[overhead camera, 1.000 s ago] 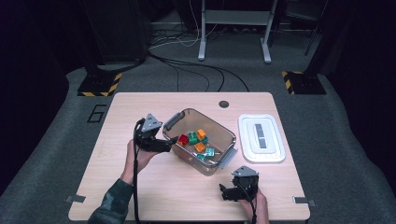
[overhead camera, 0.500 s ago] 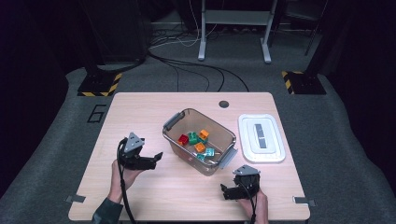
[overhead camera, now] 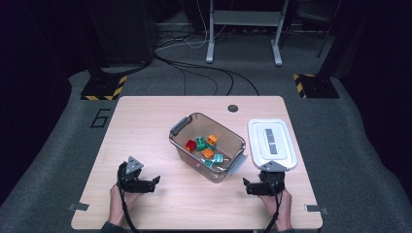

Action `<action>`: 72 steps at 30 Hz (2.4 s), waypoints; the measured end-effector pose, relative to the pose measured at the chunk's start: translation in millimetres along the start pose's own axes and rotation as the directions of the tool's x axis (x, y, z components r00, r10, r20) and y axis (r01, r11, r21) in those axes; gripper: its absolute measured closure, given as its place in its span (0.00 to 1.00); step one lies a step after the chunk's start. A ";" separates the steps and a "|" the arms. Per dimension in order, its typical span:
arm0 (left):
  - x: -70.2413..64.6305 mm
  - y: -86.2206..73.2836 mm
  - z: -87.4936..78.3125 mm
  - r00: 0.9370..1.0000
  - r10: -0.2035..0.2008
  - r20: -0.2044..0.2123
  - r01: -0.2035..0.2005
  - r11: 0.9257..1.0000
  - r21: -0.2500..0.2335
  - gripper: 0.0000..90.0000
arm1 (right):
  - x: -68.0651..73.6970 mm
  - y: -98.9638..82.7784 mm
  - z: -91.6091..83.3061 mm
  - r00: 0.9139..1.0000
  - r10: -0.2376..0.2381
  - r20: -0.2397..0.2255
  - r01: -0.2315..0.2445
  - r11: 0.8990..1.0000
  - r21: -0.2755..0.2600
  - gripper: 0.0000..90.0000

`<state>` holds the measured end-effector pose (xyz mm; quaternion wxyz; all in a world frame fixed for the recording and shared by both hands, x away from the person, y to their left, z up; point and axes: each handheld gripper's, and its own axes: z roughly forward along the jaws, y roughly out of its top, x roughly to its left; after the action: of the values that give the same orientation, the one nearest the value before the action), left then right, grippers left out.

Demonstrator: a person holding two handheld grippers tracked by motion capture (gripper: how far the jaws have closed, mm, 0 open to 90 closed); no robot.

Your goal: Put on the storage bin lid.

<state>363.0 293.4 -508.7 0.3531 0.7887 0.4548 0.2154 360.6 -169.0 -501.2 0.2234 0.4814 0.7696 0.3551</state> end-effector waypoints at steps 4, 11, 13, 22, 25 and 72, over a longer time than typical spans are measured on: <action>1.1 -8.3 3.4 1.000 -0.016 -0.009 0.016 1.000 0.015 0.00 | -15.4 9.8 1.5 1.000 0.010 0.023 -0.009 1.000 -0.007 0.00; -1.3 -19.4 9.5 1.000 -0.024 -0.017 0.025 0.999 0.037 0.00 | -44.0 24.6 6.1 0.998 0.042 0.052 -0.041 0.999 -0.020 0.00; -2.5 -19.4 10.1 1.000 -0.013 -0.026 0.014 0.999 0.046 0.00 | -51.7 29.6 9.0 0.997 0.052 0.058 -0.052 0.999 -0.011 0.00; -1.1 -19.3 11.0 1.000 -0.025 -0.001 0.025 0.998 0.057 0.00 | -82.9 52.4 33.9 0.993 0.078 0.087 -0.080 0.997 0.023 0.00; -1.2 -19.1 11.0 1.000 -0.022 -0.002 0.022 0.998 0.059 0.00 | -92.1 59.7 44.5 0.990 0.095 0.104 -0.099 0.994 0.035 0.00; -3.9 -17.5 13.2 1.000 -0.002 0.008 0.001 0.998 0.056 0.00 | -129.1 72.3 70.5 0.982 0.151 0.118 -0.158 0.986 0.060 0.74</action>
<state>359.9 291.2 -530.6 0.3329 0.7988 0.4598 0.1991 507.3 -241.2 -491.6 0.2215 0.5664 0.7278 0.3169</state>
